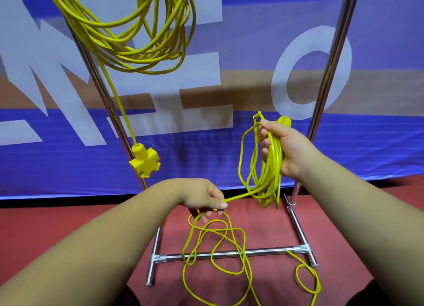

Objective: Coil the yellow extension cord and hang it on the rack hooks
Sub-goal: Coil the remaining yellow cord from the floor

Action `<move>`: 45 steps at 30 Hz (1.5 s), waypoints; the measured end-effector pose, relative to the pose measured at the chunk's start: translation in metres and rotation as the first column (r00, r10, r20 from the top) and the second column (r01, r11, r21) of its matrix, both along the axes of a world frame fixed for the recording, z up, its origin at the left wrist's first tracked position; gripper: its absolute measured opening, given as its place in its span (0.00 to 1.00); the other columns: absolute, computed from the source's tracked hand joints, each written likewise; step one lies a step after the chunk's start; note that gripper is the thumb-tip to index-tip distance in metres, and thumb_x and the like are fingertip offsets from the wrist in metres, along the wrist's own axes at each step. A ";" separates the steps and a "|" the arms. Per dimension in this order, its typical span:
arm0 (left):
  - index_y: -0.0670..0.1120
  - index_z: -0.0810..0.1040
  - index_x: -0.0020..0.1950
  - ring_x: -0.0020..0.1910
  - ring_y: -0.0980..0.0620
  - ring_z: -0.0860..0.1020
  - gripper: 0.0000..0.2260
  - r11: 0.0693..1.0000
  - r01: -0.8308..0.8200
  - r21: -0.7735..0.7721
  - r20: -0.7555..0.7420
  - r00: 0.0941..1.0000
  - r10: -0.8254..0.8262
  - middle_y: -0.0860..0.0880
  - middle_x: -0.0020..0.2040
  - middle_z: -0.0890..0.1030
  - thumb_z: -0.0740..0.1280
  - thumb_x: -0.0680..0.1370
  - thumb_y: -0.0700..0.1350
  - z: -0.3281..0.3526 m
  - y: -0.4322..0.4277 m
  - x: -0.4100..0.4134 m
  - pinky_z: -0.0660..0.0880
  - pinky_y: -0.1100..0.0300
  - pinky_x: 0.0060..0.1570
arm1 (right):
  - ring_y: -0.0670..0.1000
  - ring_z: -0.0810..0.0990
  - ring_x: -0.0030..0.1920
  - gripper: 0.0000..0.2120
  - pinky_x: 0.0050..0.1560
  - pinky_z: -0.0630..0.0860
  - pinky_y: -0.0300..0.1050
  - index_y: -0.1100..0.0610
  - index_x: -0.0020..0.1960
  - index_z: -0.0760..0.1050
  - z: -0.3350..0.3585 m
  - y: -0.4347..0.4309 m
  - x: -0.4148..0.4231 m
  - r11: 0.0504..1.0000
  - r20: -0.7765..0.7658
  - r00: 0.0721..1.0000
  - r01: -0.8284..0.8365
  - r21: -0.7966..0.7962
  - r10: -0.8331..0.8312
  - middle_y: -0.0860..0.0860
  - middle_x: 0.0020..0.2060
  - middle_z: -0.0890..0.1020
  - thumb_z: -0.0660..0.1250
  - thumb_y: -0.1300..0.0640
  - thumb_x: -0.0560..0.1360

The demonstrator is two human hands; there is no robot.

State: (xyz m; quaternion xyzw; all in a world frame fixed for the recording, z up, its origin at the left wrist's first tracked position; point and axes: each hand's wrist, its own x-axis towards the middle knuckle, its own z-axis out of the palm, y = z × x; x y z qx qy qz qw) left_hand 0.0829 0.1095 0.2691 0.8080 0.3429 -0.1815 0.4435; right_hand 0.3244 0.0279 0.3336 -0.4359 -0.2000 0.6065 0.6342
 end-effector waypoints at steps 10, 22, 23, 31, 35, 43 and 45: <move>0.52 0.82 0.53 0.38 0.53 0.80 0.09 0.911 0.091 0.402 -0.115 0.992 -0.049 0.52 0.43 0.84 0.75 0.77 0.53 -0.008 0.038 -0.018 0.76 0.60 0.43 | 0.42 0.62 0.19 0.08 0.18 0.59 0.35 0.54 0.45 0.76 0.009 -0.005 0.001 0.999 -0.102 0.994 -0.040 -0.033 0.037 0.43 0.27 0.67 0.66 0.55 0.82; 0.48 0.81 0.49 0.46 0.47 0.76 0.17 0.818 0.004 0.575 -0.314 0.925 0.216 0.48 0.45 0.80 0.63 0.84 0.60 -0.021 0.068 -0.057 0.69 0.57 0.45 | 0.41 0.60 0.18 0.09 0.17 0.56 0.36 0.56 0.45 0.76 0.017 -0.020 0.023 0.983 -0.002 0.984 -0.178 -0.054 0.178 0.43 0.27 0.66 0.64 0.54 0.83; 0.48 0.81 0.47 0.45 0.48 0.78 0.18 0.818 -0.029 0.575 -0.273 0.935 0.226 0.49 0.43 0.83 0.63 0.84 0.61 -0.020 0.069 -0.054 0.71 0.57 0.44 | 0.41 0.60 0.19 0.09 0.17 0.56 0.36 0.56 0.45 0.76 0.015 -0.020 0.024 0.980 0.014 0.982 -0.186 -0.067 0.188 0.43 0.27 0.66 0.64 0.54 0.83; 0.44 0.77 0.45 0.29 0.46 0.80 0.19 0.876 -0.398 0.271 0.265 0.906 0.330 0.43 0.29 0.78 0.70 0.80 0.60 0.013 0.048 -0.019 0.83 0.50 0.41 | 0.44 0.57 0.23 0.12 0.21 0.55 0.37 0.52 0.40 0.75 0.004 -0.016 0.015 0.974 0.328 0.922 -0.163 -0.157 0.207 0.45 0.29 0.65 0.72 0.52 0.80; 0.51 0.84 0.47 0.35 0.52 0.70 0.15 0.920 -0.267 0.287 0.295 0.938 0.181 0.52 0.36 0.74 0.66 0.81 0.60 0.041 0.027 -0.010 0.73 0.57 0.41 | 0.46 0.58 0.24 0.14 0.23 0.58 0.38 0.52 0.39 0.70 -0.003 -0.013 0.013 0.980 0.453 0.875 -0.107 -0.165 0.172 0.47 0.29 0.65 0.73 0.57 0.79; 0.62 0.85 0.39 0.59 0.55 0.67 0.25 0.725 -0.047 0.687 0.159 0.983 -0.087 0.60 0.55 0.74 0.60 0.74 0.33 0.044 0.026 -0.006 0.68 0.51 0.62 | 0.48 0.62 0.23 0.14 0.25 0.62 0.40 0.55 0.38 0.69 -0.013 -0.012 0.013 0.972 0.571 0.797 -0.086 -0.217 0.198 0.49 0.26 0.66 0.73 0.60 0.77; 0.59 0.87 0.41 0.63 0.52 0.65 0.25 0.662 -0.111 0.742 0.214 0.974 -0.076 0.58 0.61 0.71 0.61 0.75 0.31 0.040 0.026 -0.005 0.71 0.48 0.62 | 0.48 0.63 0.23 0.14 0.25 0.64 0.41 0.55 0.39 0.70 -0.015 -0.012 0.013 0.969 0.571 0.792 -0.101 -0.227 0.217 0.50 0.26 0.66 0.73 0.60 0.77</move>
